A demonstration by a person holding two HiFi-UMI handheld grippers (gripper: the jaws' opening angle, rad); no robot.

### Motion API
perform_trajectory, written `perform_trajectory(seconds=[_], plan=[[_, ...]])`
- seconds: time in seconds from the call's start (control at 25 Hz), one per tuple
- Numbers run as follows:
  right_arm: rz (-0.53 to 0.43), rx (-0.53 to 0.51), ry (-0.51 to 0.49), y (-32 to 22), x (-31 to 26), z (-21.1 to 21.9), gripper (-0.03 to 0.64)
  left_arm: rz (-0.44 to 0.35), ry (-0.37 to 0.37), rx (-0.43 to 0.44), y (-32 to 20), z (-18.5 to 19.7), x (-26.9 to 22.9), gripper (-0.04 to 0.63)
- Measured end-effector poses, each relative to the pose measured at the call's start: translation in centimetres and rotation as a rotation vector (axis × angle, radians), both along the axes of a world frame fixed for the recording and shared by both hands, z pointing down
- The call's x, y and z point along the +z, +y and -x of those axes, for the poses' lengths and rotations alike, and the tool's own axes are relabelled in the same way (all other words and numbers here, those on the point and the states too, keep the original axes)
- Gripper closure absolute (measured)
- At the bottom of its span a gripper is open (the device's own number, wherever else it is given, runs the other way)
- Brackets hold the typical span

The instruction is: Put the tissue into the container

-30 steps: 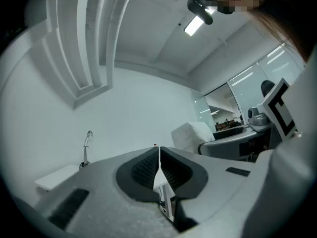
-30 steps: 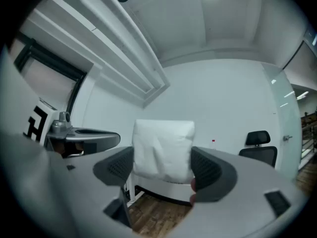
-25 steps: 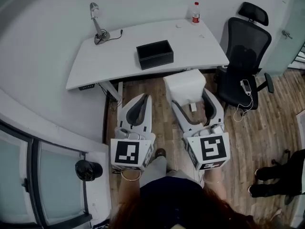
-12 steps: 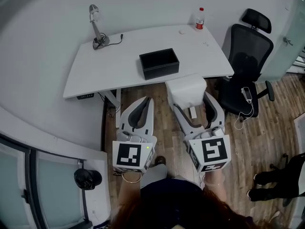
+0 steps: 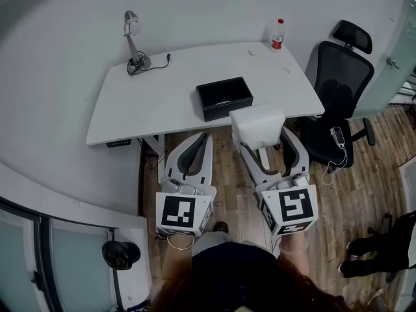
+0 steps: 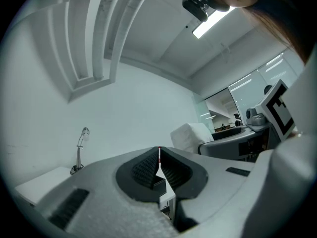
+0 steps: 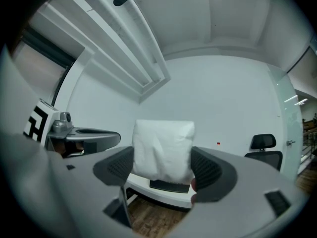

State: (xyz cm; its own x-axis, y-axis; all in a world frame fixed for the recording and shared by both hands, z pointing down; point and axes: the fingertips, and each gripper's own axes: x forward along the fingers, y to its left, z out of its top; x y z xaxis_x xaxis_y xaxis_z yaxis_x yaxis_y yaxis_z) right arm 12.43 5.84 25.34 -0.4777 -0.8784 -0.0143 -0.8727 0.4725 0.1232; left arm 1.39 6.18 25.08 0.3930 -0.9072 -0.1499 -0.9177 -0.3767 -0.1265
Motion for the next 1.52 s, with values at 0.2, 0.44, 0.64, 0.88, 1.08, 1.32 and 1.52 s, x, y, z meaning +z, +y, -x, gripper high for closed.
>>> perform_trajectory(seconds=[0.2,0.44,0.64,0.88,1.08,1.32,1.52], plan=[[-0.009,0.022,-0.002,-2.0,-0.3,1.2,0.238,-0.01,0.009,0.027,-1.9,1.0,-0.1,0.563],[-0.002,0.042,-0.014,-3.8,-0.1,2.4,0.238,-0.003,0.025,0.056,-3.9,2.2,0.4,0.563],[0.013,0.048,-0.021,-4.7,0.3,3.1,0.238,0.01,0.03,0.068,-5.1,3.1,0.9,0.563],[0.036,0.066,0.002,-6.3,1.2,3.3,0.238,0.044,0.045,0.066,-6.5,3.9,1.8,0.563],[0.031,0.059,0.013,-7.8,1.0,3.8,0.238,0.032,0.027,0.063,-8.2,4.6,1.9,0.563],[0.037,0.059,0.009,-10.4,1.2,4.1,0.238,0.054,0.039,0.067,-10.3,4.9,2.0,0.563],[0.047,0.055,0.022,-13.0,1.8,4.8,0.238,0.068,0.04,0.07,-12.9,5.7,2.5,0.563]])
